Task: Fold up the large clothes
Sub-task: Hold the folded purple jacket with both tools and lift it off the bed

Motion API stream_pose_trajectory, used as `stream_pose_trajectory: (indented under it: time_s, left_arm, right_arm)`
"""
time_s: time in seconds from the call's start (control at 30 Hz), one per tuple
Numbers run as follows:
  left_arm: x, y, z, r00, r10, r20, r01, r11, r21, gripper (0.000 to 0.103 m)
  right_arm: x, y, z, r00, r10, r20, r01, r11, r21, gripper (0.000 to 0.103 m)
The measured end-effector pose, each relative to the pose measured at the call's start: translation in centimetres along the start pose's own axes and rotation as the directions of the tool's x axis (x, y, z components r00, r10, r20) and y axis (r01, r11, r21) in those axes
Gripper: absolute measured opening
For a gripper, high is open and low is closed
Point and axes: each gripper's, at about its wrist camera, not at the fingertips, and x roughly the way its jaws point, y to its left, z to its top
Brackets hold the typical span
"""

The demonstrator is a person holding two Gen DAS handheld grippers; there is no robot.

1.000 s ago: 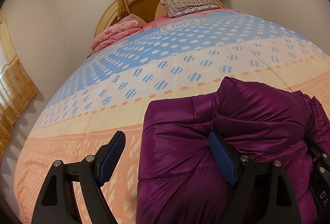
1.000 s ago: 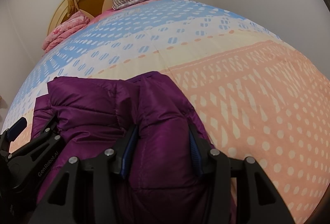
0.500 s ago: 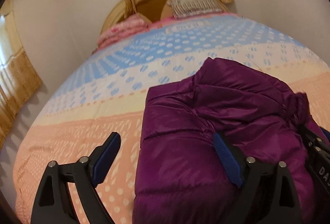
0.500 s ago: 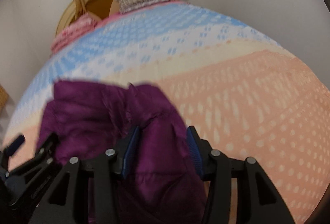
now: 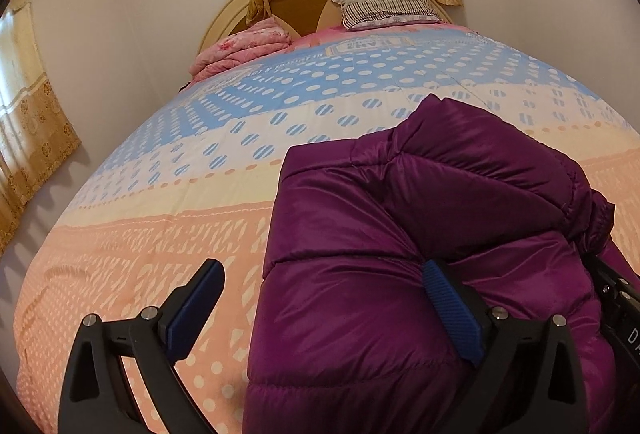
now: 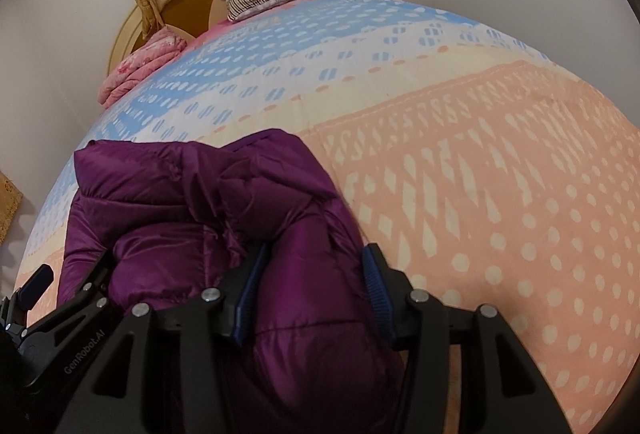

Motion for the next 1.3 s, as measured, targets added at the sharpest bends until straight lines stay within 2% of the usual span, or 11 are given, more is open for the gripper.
stream_pose_trajectory:
  time_s: [0.73,0.8,0.87,0.93,1.0,1.03,1.17,1.3]
  left_arm:
    - [0.1,0.3,0.1,1.0,-0.007,-0.01,0.007,1.0,0.004,0.1]
    - [0.1,0.8,0.3,0.998,-0.051,-0.033,0.051,0.999,-0.003,0.1]
    - [-0.7,3.0,0.5,0.987,-0.149,-0.064,0.148,0.989,-0.021,0.1]
    - [-2.5,6.3,-0.1,0.98,-0.2,-0.022,0.198,0.978,-0.067,0.1]
    - [-3.3,8.6,-0.9,0.976,-0.22,-0.007,0.218,0.972,-0.088,0.1]
    - [-3.3,9.9,-1.7,0.974,-0.226,-0.026,0.223,0.969,-0.106,0.1]
    - [-2.5,11.4,-3.9,0.955,-0.29,-0.062,0.273,0.94,-0.203,0.1]
    - [-3.0,10.0,-4.3,0.96,-0.276,-0.04,0.265,0.948,-0.173,0.1]
  right_arm:
    - [0.5,0.1,0.1,1.0,-0.01,-0.009,0.01,1.0,-0.006,0.054]
    - [0.4,0.1,0.2,1.0,-0.003,-0.018,0.003,1.0,-0.007,0.055]
    - [0.1,0.0,0.6,0.999,0.018,-0.049,-0.019,1.0,-0.023,0.056]
    - [-1.6,-1.1,0.8,0.995,0.084,-0.054,-0.084,0.996,-0.01,0.065]
    - [-3.7,-2.9,0.5,0.995,0.096,0.0,-0.096,0.995,0.019,0.073]
    - [-4.3,-3.3,0.4,0.996,0.092,0.013,-0.092,0.996,0.019,0.077]
    - [-3.8,-3.3,-1.0,0.995,0.103,-0.02,-0.103,0.994,-0.037,0.077]
    - [-2.8,-2.0,-2.2,0.996,0.082,-0.031,-0.085,0.992,-0.091,0.077]
